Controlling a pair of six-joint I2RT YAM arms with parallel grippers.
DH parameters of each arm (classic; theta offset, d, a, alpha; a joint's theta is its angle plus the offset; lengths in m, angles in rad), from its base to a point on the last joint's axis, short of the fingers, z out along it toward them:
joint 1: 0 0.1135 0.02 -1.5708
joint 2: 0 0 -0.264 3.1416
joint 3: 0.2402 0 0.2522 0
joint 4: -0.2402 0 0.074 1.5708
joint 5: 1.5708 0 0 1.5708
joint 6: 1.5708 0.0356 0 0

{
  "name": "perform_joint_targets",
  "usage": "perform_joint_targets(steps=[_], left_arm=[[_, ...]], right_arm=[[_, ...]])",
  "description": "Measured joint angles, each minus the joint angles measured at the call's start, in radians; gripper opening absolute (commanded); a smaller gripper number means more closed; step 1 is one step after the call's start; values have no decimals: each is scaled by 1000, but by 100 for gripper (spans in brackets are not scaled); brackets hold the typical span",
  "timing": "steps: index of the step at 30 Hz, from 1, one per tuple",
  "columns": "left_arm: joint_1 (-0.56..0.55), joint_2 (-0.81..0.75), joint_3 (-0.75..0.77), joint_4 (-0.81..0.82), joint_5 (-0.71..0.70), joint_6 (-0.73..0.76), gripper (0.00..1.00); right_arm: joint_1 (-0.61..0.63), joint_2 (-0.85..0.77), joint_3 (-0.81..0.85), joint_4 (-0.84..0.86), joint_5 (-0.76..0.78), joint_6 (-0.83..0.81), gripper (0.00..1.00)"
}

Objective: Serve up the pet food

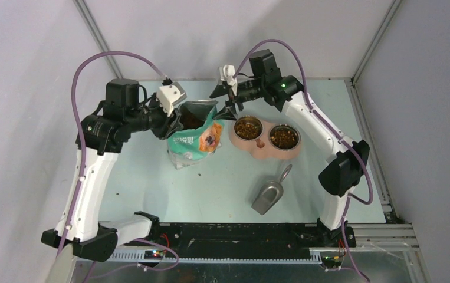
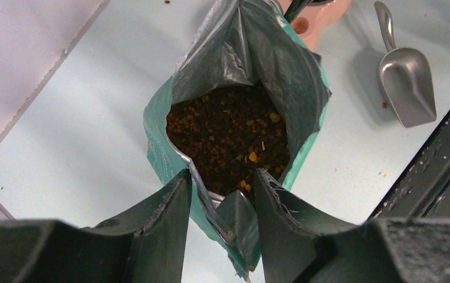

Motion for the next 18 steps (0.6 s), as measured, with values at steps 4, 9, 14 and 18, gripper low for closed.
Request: perform_joint_targets(steps=[4, 9, 14, 18], left_arm=[[0, -4, 11, -31, -3, 33, 57], [0, -60, 38, -70, -39, 93, 75], [0, -265, -26, -101, -83, 190, 77], [0, -425, -128, -130, -85, 248, 77]], right_arm=[[31, 9, 21, -25, -6, -19, 49], [55, 7, 23, -33, 7, -61, 10], [63, -34, -33, -30, 49, -65, 0], [76, -105, -106, -31, 90, -35, 0]])
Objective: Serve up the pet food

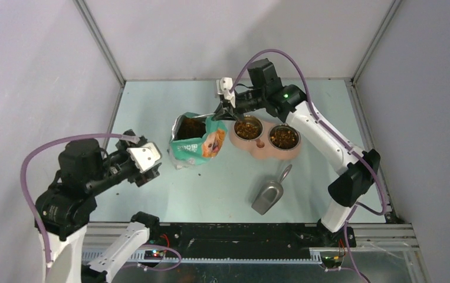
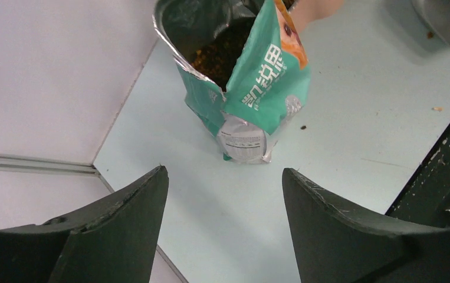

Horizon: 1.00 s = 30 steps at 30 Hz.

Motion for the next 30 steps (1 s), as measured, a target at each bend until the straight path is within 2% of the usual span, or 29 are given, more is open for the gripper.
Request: perform_joint_targets(steps=[6, 11, 15, 22, 24, 26, 27, 28, 29, 30], left_arm=[[0, 6, -143, 71, 40, 11, 77], [-2, 70, -169, 140, 126, -3, 74], [-10, 95, -190, 220, 183, -37, 69], [-33, 109, -241, 255, 201, -5, 66], [-34, 104, -272, 256, 198, 12, 62], [-36, 95, -298, 262, 190, 26, 49], [-37, 89, -312, 269, 183, 31, 35], [-38, 80, -326, 277, 173, 40, 29], [-38, 72, -336, 282, 164, 45, 17], [-39, 66, -343, 284, 154, 51, 12]], right_arm=[[35, -56, -36, -25, 81, 47, 0], [57, -78, -43, -44, 136, 114, 0], [67, -86, -43, -54, 171, 164, 0], [45, -77, -17, -85, 175, 302, 0], [40, -61, 13, -107, 177, 354, 0], [41, -53, 23, -108, 183, 393, 0], [43, -53, 24, -109, 187, 413, 0], [47, -53, 24, -113, 192, 430, 0], [50, -53, 26, -116, 198, 443, 0], [54, -53, 29, -119, 205, 450, 0]])
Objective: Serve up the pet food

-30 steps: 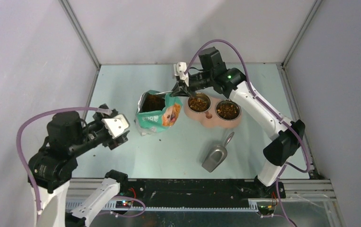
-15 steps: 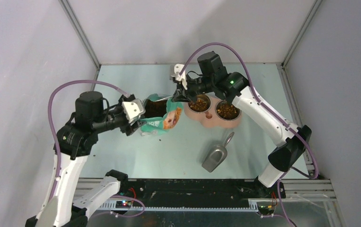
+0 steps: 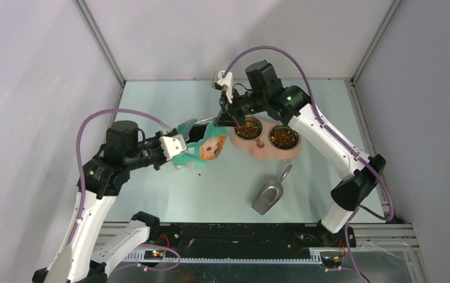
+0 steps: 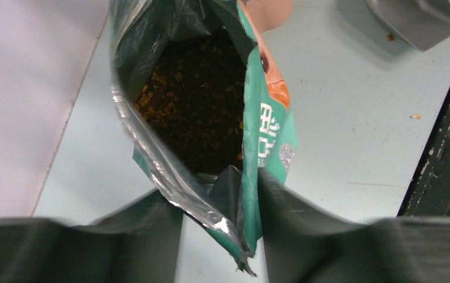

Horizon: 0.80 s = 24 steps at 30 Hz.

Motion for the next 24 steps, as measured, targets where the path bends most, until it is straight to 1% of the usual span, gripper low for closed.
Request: perform_joint_targets(steps=[1, 3, 6, 8, 12, 16, 17, 18, 19, 20, 22, 24], left_arm=[[-2, -9, -4, -1, -9, 9, 5], [-4, -21, -4, -3, -33, 20, 1], [-5, -28, 13, -19, -56, 29, 0], [-5, -21, 47, -36, -65, 18, 0], [30, 20, 121, -45, -35, -91, 0], [112, 103, 159, -43, 56, -261, 0], [126, 121, 159, -41, 77, -293, 0], [132, 135, 158, -42, 92, -318, 0], [137, 145, 150, -33, 108, -343, 0], [139, 144, 132, -10, 116, -360, 0], [152, 128, 92, 36, 120, -376, 0], [161, 115, 66, 65, 123, -385, 0]], right_arm=[[5, 0, 5, -2, 8, 2, 0], [16, 3, 26, -33, 21, 4, 0], [24, 23, 97, -127, 28, -7, 0], [18, 55, 180, -195, 19, -6, 0], [-43, 115, 312, -293, -48, 16, 0], [-74, 125, 336, -362, -106, -10, 0], [-77, 125, 335, -378, -114, -34, 12], [-80, 123, 325, -389, -123, -67, 21], [-85, 114, 306, -391, -133, -105, 38], [-91, 104, 285, -388, -142, -135, 49], [-106, 70, 235, -383, -165, -209, 55], [-113, 42, 204, -393, -177, -264, 58]])
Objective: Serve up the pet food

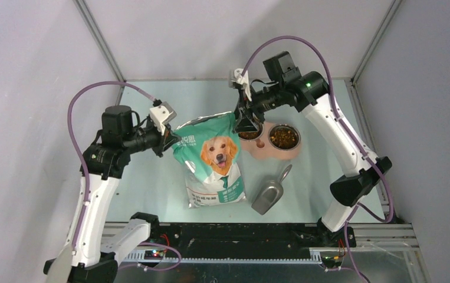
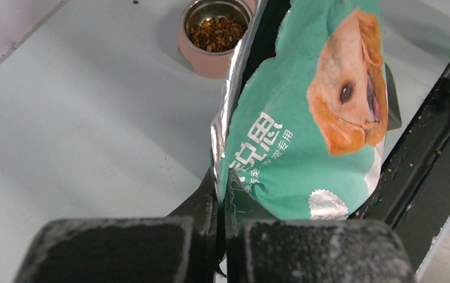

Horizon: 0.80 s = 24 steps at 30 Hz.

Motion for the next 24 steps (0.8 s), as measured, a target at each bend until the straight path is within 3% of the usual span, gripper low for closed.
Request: perform_joint_targets(steps=[6, 11, 13, 15, 16, 17, 24], left_arm=[[6, -29, -33, 31, 19, -14, 0], [9, -31, -32, 27, 42, -14, 2], [11, -21, -19, 14, 58, -7, 4], [11, -1, 11, -16, 79, 2, 5], [11, 10, 25, -29, 88, 5, 3], [11, 26, 49, -54, 95, 15, 1], [-13, 164, 276, -309, 108, 109, 0]], right_arm=[[39, -25, -40, -8, 5, -127, 53], [46, -24, -46, 6, 22, -130, 52], [43, -23, -48, 28, 27, -113, 43], [35, -20, -48, 54, 24, -97, 22], [32, -18, -47, 64, 20, -93, 4], [27, -15, -47, 66, 11, -84, 0], [-13, -8, -60, 67, -49, -71, 0]])
